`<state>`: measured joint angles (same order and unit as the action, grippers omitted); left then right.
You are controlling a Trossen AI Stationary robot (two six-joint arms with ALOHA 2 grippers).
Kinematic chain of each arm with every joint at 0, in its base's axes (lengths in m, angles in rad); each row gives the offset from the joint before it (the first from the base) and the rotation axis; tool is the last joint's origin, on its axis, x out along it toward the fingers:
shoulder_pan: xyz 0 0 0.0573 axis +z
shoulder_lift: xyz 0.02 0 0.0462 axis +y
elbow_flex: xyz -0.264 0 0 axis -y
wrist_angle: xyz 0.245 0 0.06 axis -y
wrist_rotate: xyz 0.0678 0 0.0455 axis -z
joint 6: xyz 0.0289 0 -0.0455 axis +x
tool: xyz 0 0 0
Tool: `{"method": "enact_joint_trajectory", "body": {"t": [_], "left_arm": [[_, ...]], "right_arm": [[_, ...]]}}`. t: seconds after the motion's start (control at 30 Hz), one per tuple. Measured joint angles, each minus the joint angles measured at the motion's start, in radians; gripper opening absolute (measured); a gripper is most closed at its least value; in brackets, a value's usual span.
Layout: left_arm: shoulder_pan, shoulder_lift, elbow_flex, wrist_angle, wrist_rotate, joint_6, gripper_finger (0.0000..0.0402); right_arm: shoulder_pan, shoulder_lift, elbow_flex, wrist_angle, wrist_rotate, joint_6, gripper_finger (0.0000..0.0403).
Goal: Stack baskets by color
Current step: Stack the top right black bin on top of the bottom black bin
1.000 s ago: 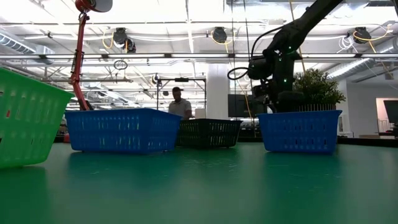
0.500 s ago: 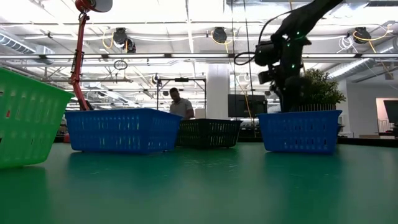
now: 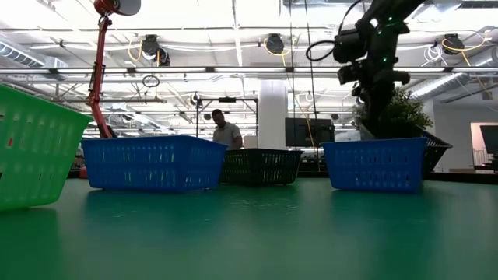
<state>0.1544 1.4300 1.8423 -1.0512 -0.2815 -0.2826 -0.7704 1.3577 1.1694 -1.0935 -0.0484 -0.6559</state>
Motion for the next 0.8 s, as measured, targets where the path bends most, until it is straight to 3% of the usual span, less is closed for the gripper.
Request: {"method": "enact_joint_trajectory", "body": {"t": [0.37, 0.8], "left_arm": [[0.0, 0.0, 0.0, 0.0, 0.02, 0.0, 0.0006], [-0.021, 0.0, 0.0, 0.0, 0.092, -0.008, 0.0006]], "right_arm": [[0.06, -0.108, 0.008, -0.13, -0.125, 0.118, 0.0001], [0.184, -0.113, 0.171, -0.291, -0.229, 0.231, 0.0001]]}}
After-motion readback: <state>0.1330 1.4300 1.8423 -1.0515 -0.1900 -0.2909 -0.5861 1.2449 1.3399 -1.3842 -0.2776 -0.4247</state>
